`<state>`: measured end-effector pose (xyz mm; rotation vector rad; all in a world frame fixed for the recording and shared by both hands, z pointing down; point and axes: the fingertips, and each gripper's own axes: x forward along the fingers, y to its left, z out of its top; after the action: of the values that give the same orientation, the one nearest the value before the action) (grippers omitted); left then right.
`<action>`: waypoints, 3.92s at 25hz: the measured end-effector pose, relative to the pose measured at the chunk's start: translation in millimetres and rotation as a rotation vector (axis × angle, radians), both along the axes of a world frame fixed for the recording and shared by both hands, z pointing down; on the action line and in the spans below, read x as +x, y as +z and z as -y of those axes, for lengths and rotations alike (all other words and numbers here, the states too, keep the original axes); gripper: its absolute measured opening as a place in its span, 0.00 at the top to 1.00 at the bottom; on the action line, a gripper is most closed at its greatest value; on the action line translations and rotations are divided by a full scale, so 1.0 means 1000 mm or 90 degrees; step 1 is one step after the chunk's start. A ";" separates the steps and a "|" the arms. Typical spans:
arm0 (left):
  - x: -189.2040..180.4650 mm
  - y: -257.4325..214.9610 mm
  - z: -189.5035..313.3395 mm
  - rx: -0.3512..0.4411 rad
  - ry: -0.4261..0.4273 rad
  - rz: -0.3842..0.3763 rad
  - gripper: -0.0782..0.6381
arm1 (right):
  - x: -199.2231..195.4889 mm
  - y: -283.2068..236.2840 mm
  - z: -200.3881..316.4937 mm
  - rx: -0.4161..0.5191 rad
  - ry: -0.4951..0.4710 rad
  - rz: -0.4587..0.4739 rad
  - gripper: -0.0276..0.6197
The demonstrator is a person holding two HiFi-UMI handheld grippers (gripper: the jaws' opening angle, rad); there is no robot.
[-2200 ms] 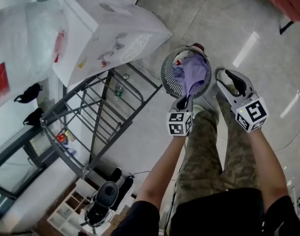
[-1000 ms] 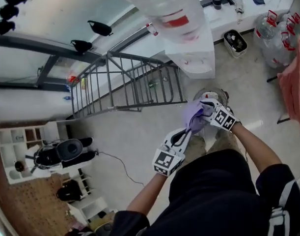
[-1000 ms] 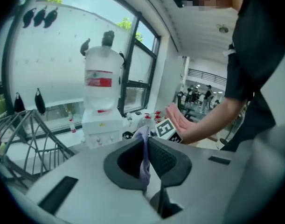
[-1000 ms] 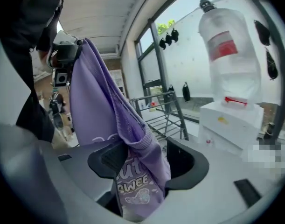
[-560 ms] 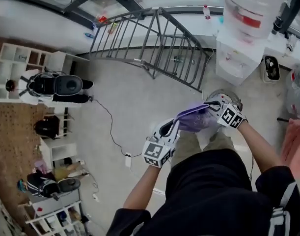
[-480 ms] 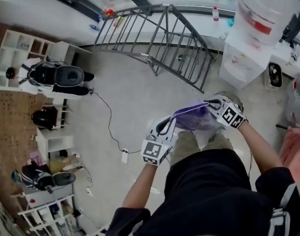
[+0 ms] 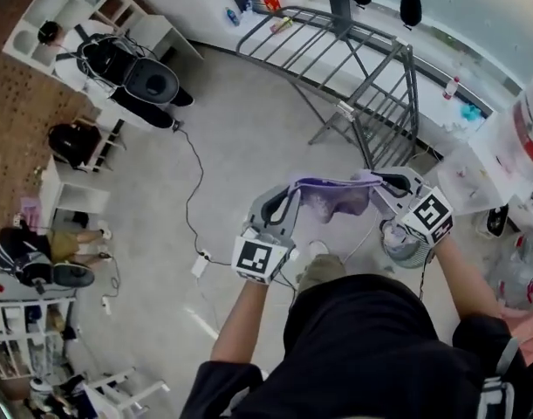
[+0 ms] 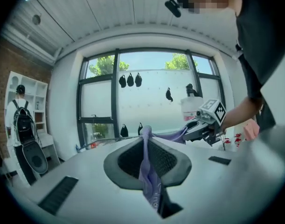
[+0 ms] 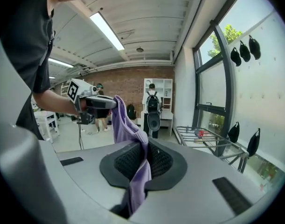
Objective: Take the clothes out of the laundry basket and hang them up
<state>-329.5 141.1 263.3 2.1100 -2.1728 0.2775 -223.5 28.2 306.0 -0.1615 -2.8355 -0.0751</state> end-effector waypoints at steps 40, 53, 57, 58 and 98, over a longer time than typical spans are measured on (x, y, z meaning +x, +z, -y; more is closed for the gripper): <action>-0.527 -0.141 0.279 0.177 -0.162 0.079 0.86 | -0.496 -0.136 0.212 -0.067 -0.062 0.113 0.94; -0.585 -0.151 0.494 0.190 0.101 0.036 0.86 | -0.537 -0.165 0.387 -0.031 0.210 0.111 0.94; -0.592 -0.115 0.556 0.140 0.186 0.011 0.86 | -0.540 -0.136 0.438 -0.033 0.312 0.066 0.94; -0.590 -0.105 0.571 0.125 0.208 0.006 0.86 | -0.537 -0.128 0.449 -0.037 0.339 0.055 0.94; -0.594 0.290 0.749 -0.329 0.368 -0.035 0.62 | -0.483 0.221 0.636 -0.207 0.720 -0.258 0.64</action>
<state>-923.5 -608.0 553.0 2.3080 -1.2229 0.7204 -706.8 -608.2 526.9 1.1840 -2.1269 0.5775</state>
